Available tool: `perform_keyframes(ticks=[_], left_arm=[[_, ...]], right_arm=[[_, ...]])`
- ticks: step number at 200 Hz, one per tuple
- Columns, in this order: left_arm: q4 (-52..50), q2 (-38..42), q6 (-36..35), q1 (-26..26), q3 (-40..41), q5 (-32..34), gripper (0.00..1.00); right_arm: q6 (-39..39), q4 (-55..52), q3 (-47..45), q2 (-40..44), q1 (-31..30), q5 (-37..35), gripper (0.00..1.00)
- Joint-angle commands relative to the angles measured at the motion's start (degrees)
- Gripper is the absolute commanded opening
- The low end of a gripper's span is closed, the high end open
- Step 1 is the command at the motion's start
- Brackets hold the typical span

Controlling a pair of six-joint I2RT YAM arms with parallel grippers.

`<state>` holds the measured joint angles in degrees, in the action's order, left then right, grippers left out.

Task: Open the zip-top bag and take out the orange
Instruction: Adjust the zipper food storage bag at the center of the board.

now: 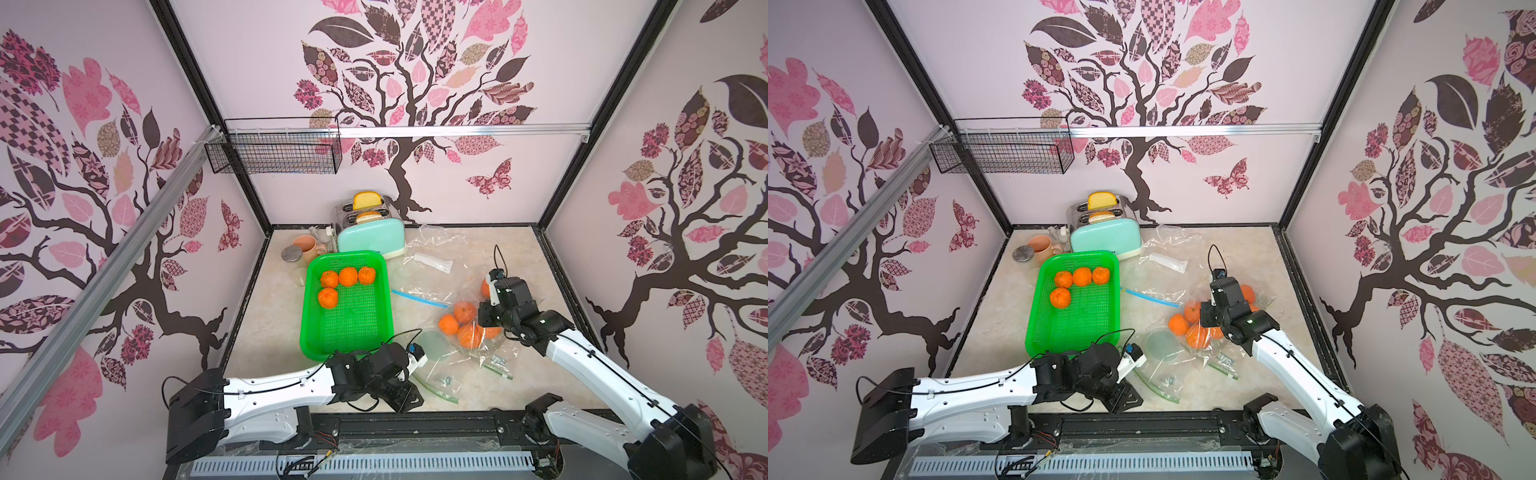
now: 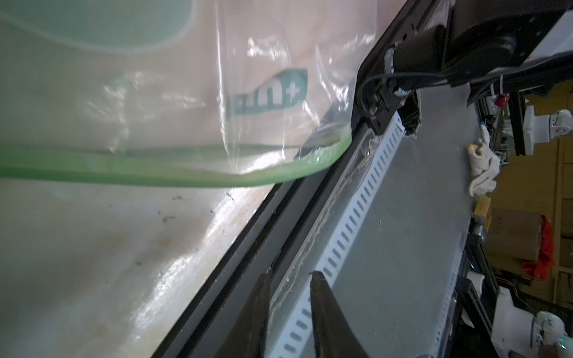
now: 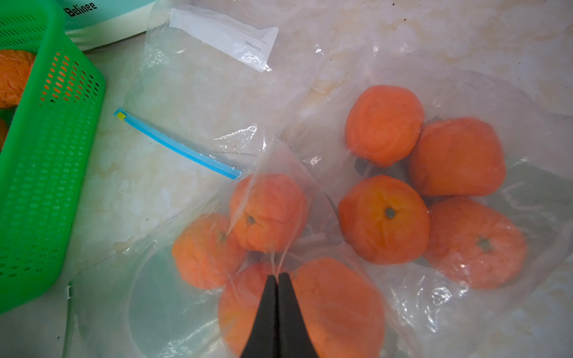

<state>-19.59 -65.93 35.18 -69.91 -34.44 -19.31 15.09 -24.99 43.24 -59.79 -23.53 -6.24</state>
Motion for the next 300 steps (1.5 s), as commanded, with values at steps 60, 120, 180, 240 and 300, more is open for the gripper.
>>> perform_keyframes(ticks=[60,120,180,240,300], left_arm=[[21.76,-9.92,2.87,-0.49,2.57,6.8,0.23],[25.6,-12.29,2.09,-0.49,3.95,17.61,0.36],[34.37,-14.03,-0.17,2.88,3.69,24.16,0.51],[37.13,-19.88,-3.11,5.19,3.16,26.82,0.52],[46.22,-27.22,-7.41,6.55,0.51,25.04,0.58]], right_arm=[[0.64,0.12,0.35,0.02,0.14,-0.26,0.0],[0.73,0.03,-0.21,0.77,0.12,-0.17,0.0],[1.21,-0.28,-0.7,0.73,0.11,0.17,0.0],[1.65,-0.32,-1.16,0.64,0.07,-0.22,0.0],[2.08,-1.02,-1.28,-0.74,0.1,-0.99,0.12]])
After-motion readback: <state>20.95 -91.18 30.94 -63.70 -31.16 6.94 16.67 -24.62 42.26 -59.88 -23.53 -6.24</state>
